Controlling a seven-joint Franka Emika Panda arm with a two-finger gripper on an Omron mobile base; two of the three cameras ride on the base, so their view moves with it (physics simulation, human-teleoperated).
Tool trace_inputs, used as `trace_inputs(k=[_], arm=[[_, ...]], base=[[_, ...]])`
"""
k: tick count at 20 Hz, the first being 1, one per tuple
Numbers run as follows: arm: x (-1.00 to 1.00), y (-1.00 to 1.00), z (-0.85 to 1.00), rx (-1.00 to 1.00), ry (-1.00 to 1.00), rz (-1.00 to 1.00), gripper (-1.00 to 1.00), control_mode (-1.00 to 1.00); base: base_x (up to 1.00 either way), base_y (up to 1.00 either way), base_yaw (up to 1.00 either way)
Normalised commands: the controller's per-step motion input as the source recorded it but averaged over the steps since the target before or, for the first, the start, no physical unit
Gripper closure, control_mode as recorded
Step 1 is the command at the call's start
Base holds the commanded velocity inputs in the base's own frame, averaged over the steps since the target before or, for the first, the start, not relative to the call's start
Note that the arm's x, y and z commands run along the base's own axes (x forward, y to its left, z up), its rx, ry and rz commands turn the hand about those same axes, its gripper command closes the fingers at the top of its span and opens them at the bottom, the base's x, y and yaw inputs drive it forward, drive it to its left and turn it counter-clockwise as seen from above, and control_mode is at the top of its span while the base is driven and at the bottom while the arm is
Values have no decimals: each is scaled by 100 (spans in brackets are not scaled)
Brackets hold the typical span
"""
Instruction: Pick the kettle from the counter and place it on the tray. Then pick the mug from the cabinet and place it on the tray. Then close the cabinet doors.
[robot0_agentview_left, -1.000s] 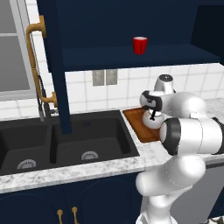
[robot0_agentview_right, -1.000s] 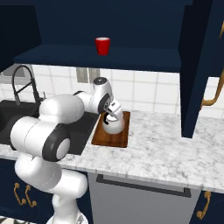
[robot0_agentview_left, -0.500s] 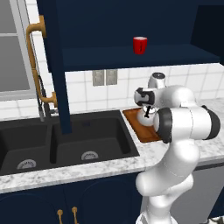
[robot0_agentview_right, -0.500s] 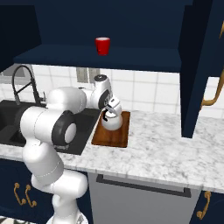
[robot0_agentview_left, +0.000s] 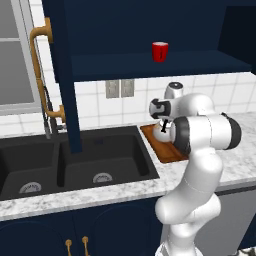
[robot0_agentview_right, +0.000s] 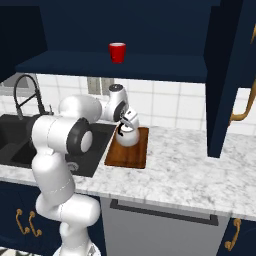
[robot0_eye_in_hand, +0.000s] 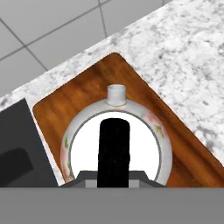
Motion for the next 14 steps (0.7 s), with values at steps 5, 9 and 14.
trace_inputs(k=[5,9,14], arm=[[12,0,-20,0,0,1,100,-100],[7,0,-14,0,0,1,100,-100],[12,0,-24,0,1,2,100,-100]], base=[[0,0,0],[0,0,0],[0,0,0]])
